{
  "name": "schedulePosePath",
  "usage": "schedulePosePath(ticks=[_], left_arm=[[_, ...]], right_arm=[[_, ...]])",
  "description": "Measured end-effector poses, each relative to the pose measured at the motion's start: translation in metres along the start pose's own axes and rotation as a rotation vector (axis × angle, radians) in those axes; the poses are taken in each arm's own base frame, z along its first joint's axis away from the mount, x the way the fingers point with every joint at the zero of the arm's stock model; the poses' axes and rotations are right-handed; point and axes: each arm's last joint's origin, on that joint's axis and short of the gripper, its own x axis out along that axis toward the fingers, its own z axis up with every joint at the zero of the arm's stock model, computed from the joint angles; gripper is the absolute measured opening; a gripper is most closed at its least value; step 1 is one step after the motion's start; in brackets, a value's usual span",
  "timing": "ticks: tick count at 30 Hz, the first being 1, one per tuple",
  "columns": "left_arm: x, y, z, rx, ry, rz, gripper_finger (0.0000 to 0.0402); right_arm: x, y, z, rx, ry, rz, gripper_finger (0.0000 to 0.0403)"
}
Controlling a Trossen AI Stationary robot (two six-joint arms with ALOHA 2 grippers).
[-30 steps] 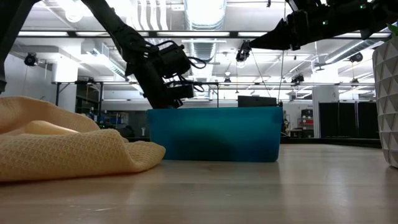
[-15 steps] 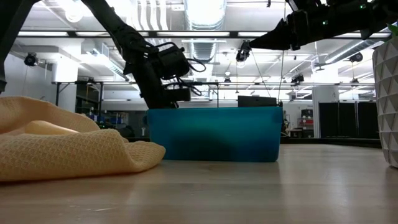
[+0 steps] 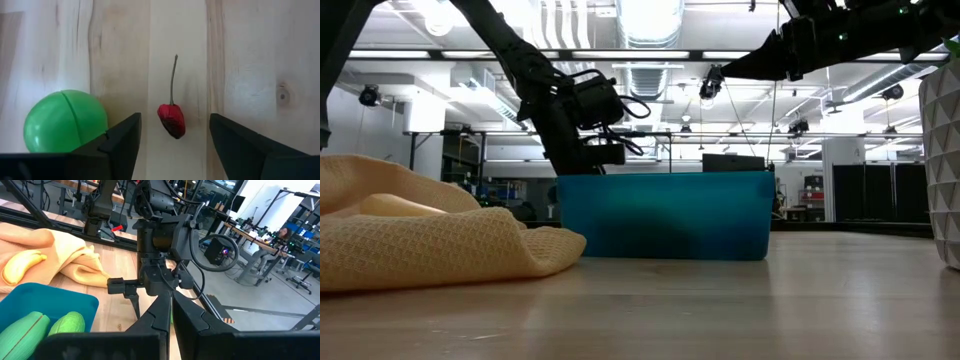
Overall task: Pick and placing Produce into tupperware
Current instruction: Put the red cherry into the blue bin
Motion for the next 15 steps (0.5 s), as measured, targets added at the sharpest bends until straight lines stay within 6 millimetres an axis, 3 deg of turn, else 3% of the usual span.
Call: schedulePosePath(ticks=[7, 15], left_arm=[[0.0083, -0.0013, -0.0010, 0.001, 0.013, -0.009, 0.0212], [0.0099, -0.0021, -0.0010, 0.002, 0.012, -0.016, 0.0121]], right_arm=[[0.0000, 0.0000, 0.0000, 0.000, 0.000, 0.000, 0.0009], [0.0000, 0.0000, 0.0000, -0.001, 0.000, 0.000, 0.0009]])
